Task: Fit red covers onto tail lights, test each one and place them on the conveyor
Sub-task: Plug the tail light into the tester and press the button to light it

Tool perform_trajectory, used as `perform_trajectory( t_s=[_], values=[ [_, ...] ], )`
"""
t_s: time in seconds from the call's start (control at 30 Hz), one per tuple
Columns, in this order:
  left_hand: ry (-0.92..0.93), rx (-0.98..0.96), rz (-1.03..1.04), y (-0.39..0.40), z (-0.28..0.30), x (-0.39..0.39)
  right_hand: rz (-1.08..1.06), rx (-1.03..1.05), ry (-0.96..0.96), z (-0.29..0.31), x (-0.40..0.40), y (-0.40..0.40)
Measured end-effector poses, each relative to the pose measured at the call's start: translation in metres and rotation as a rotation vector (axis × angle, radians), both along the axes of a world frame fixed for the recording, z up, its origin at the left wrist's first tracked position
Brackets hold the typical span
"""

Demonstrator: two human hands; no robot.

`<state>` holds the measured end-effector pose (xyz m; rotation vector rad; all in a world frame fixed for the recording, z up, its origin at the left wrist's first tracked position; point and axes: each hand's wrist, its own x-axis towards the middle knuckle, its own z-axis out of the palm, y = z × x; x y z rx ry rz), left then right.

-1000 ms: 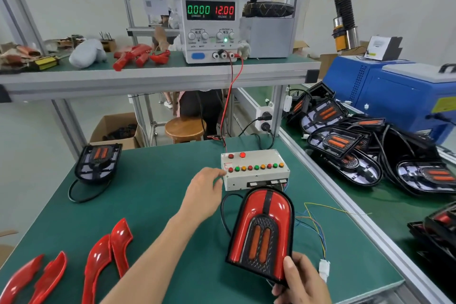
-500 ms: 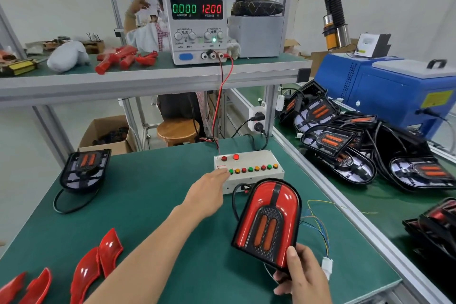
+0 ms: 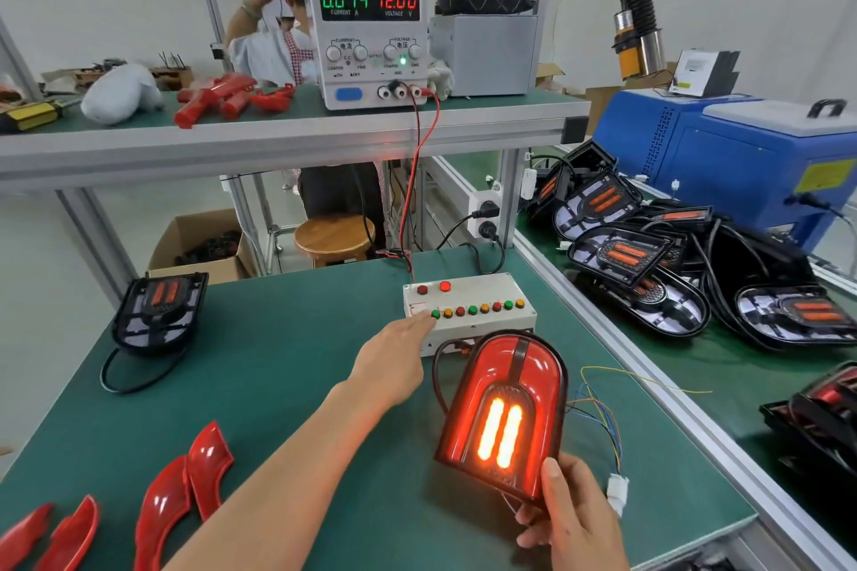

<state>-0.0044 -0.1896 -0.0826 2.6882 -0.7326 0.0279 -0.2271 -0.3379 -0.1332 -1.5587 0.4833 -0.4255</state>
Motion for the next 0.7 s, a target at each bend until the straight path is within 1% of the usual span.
perform_trajectory(
  t_s=[0.23,0.5,0.7],
  values=[
    [-0.016,-0.006,0.022,-0.0015,0.0,0.0002,-0.003,0.033,-0.008,0.0077,-0.0031,0.0021],
    [-0.001,0.068,0.029,-0.0015,0.0042,0.0035,0.0,0.018,0.006,0.0028,-0.0018,0.0004],
    [-0.023,0.084,-0.022,-0.0048,0.0027,0.0094,0.003,0.022,-0.001,0.0015,-0.0013,0.0003]
  ],
)
